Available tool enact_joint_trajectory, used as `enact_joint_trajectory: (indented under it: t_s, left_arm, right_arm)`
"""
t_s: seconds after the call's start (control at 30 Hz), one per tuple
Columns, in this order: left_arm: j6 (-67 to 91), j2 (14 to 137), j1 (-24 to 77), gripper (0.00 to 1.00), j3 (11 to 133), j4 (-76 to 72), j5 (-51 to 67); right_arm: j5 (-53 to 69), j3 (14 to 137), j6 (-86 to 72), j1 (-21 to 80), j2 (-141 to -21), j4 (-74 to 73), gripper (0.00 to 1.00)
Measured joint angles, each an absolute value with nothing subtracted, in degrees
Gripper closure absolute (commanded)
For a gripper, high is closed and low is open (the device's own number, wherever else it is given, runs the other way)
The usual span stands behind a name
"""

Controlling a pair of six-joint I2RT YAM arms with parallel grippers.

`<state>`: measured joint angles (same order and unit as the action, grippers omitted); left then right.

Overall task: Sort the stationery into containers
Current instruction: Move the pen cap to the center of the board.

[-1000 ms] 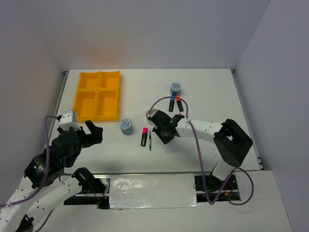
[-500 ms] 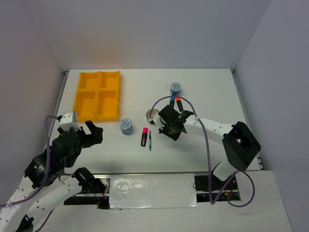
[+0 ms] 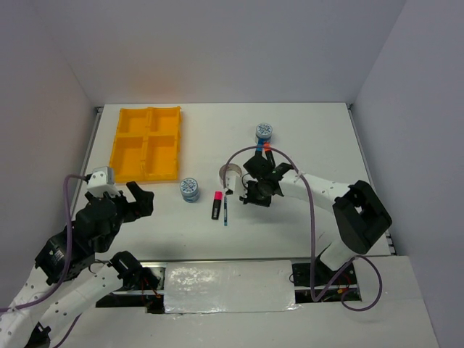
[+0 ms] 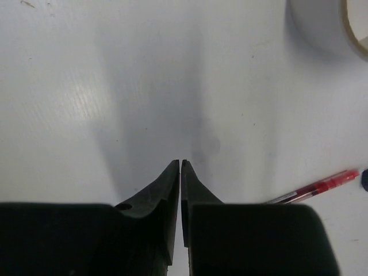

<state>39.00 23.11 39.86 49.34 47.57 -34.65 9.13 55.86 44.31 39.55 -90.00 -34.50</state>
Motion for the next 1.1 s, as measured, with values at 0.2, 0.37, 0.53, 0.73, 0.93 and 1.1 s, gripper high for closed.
enact_joint_trajectory:
  t_s: [0.2,0.37,0.53,0.73,0.93,1.1]
  left_arm:
    - [39.0,22.9,39.9,0.01,49.3,47.6,-34.7]
    - [39.0,22.8,39.9,0.01,49.3,47.6,-34.7]
    - [39.0,22.6,39.9,0.01,49.3,47.5,-34.7]
    - [39.0,22.6,39.9,0.01,49.3,47.5,-34.7]
    - [39.0,22.6,39.9,0.01,49.3,47.5,-34.7]
    - [39.0,22.6,39.9,0.01,49.3,47.5,-34.7]
  right_arm:
    - [10.3,55.7,47.3,39.6,-91.5,-33.8,0.89]
    - [10.3,55.7,47.5,39.6,-93.1,-33.8,0.77]
    - [10.1,55.7,47.4,39.6,-93.1,-33.8,0.64]
    - [10.5,55.7,46.5,38.9,-90.4,-33.5,0.34]
    - [11.4,55.8,41.3,36.4,-82.9,-32.1,0.0]
    - [-3.4,56.6,18.8,36.6,-75.3,-22.6,0.0]
